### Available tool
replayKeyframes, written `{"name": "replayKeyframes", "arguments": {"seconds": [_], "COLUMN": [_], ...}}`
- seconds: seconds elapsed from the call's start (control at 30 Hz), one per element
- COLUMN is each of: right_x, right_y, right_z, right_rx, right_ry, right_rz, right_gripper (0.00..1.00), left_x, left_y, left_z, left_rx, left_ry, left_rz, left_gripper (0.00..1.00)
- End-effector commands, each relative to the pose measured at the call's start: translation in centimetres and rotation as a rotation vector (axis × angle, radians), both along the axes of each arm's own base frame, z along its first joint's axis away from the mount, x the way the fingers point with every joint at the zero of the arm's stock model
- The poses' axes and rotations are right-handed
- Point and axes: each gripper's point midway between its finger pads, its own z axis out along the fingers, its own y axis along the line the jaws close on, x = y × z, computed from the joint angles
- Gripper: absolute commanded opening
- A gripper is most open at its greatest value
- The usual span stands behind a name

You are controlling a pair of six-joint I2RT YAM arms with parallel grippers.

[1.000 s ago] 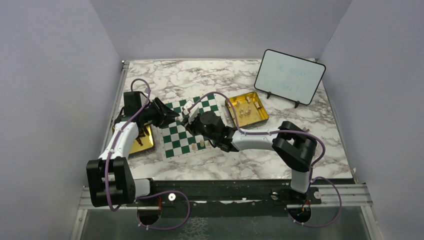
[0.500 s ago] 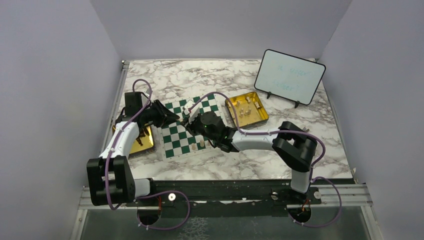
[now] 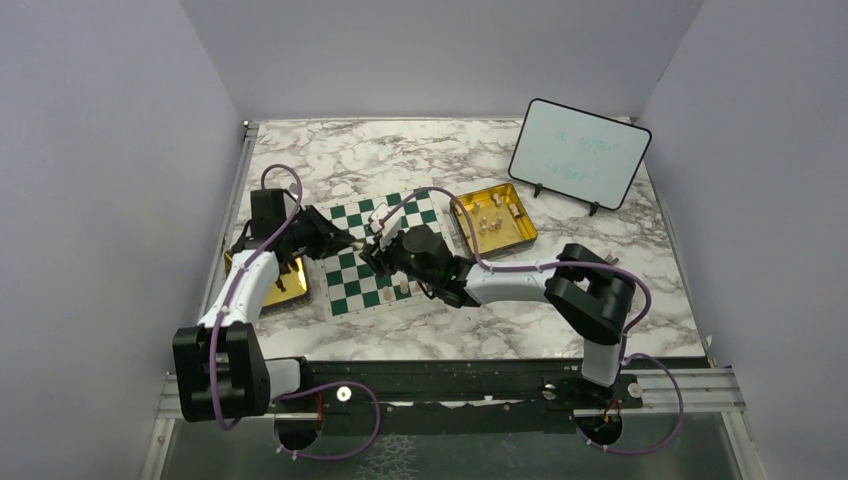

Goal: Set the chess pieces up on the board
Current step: Place the chess piece on the chessboard.

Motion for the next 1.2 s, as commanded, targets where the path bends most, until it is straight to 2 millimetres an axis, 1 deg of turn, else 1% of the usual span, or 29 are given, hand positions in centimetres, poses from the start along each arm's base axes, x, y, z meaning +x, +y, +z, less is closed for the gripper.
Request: {"name": "replayKeyframes", "arguments": {"seconds": [0.0,0.07,0.13,0.17,0.27,0.4,0.43,0.5,0.6,0.73,0.8,0.93,1.17], "right_x": [-0.4,-0.9,-1.4,-1.9,-2.8,-3.8,-4.0,-4.6,-5.3,-6.2,-6.5,-6.6,-6.7], "right_y": [-1.0,-1.8,-2.8,-3.5,-5.6,-8.8,-9.6,-11.0,-12.9,-15.1,-16.1,-17.4,-18.2], "right_z": [2.0,2.4,2.9,2.8,3.8,5.6,5.9,6.8,7.8,9.0,9.7,9.7,9.3], "right_rx": [0.074,0.092,0.108,0.109,0.133,0.164,0.17,0.186,0.207,0.245,0.268,0.267,0.255], "right_ry": [0.015,0.034,0.058,0.069,0.09,0.091,0.09,0.084,0.082,0.075,0.066,0.053,0.049], "right_rz": [-0.034,-0.044,-0.054,-0.058,-0.08,-0.129,-0.138,-0.148,-0.166,-0.184,-0.196,-0.224,-0.24], "right_gripper": [0.58,0.67,0.79,0.84,0.99,1.0,1.0,1.0,1.0,1.0,1.0,1.0,1.0], "left_x": [0.5,0.4,0.2,-0.1,-1.1,-2.8,-3.3,-4.2,-6.0,-8.1,-9.0,-10.0,-9.9], "left_y": [2.0,2.4,2.5,2.3,1.6,1.6,1.2,1.4,1.6,1.9,2.4,3.4,4.6], "left_z": [1.1,1.5,1.5,1.4,1.0,0.1,-0.1,-0.7,-2.4,-4.2,-5.1,-6.3,-7.0], "left_rx": [0.139,0.194,0.258,0.293,0.376,0.476,0.496,0.547,0.632,0.693,0.74,0.809,0.871], "left_ry": [-0.094,-0.124,-0.139,-0.143,-0.142,-0.134,-0.133,-0.123,-0.078,-0.027,-0.001,0.025,0.042], "left_rz": [0.14,0.174,0.196,0.201,0.217,0.267,0.263,0.276,0.285,0.33,0.356,0.413,0.494], "left_gripper": [0.03,0.01,0.01,0.01,0.01,0.01,0.01,0.01,0.0,0.0,0.0,0.0,0.01]}}
